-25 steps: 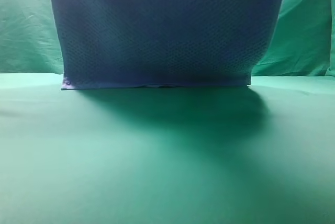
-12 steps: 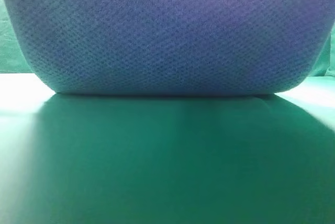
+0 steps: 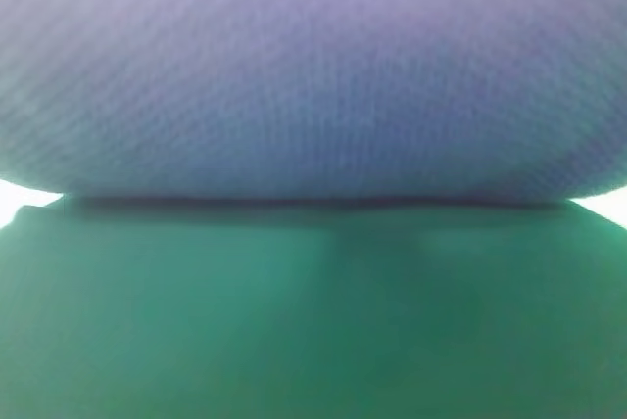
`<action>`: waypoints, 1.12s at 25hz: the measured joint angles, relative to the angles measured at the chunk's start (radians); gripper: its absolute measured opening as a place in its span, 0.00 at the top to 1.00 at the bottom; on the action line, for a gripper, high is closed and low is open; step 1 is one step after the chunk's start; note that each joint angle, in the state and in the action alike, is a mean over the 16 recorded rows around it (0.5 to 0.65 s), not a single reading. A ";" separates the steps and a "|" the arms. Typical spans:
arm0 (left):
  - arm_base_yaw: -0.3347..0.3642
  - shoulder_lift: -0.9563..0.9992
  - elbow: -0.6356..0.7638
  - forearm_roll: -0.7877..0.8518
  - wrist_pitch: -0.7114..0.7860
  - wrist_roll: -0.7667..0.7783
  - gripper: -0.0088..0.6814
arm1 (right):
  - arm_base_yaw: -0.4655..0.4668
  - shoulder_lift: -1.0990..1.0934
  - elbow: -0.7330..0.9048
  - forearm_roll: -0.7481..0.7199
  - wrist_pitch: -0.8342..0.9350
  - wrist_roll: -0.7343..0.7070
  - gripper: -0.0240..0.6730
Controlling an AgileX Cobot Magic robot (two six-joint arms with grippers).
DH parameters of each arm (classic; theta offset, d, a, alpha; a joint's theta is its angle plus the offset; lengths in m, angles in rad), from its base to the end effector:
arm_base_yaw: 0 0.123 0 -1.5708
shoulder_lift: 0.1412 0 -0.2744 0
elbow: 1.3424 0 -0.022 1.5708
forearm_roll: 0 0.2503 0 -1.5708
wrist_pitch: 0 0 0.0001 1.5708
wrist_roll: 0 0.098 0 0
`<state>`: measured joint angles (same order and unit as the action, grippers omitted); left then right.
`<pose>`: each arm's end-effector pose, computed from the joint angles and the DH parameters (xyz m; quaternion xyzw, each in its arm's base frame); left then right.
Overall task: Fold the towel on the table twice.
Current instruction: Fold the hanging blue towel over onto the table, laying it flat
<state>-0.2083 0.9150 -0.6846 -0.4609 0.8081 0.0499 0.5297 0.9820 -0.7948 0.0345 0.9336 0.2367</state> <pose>0.1634 -0.0668 0.2754 0.0202 0.9324 -0.2282 0.2796 0.1562 0.0946 0.2831 -0.1346 0.9546 0.1141 0.2401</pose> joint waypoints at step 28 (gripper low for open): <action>0.000 0.610 -0.251 0.010 -0.307 0.002 0.99 | -0.096 0.623 -0.300 -0.211 -0.199 0.075 0.97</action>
<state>-0.2079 1.5250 -0.9355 -0.4514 0.5009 0.0518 0.4333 1.6051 -1.0952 -0.1764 0.7349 0.3114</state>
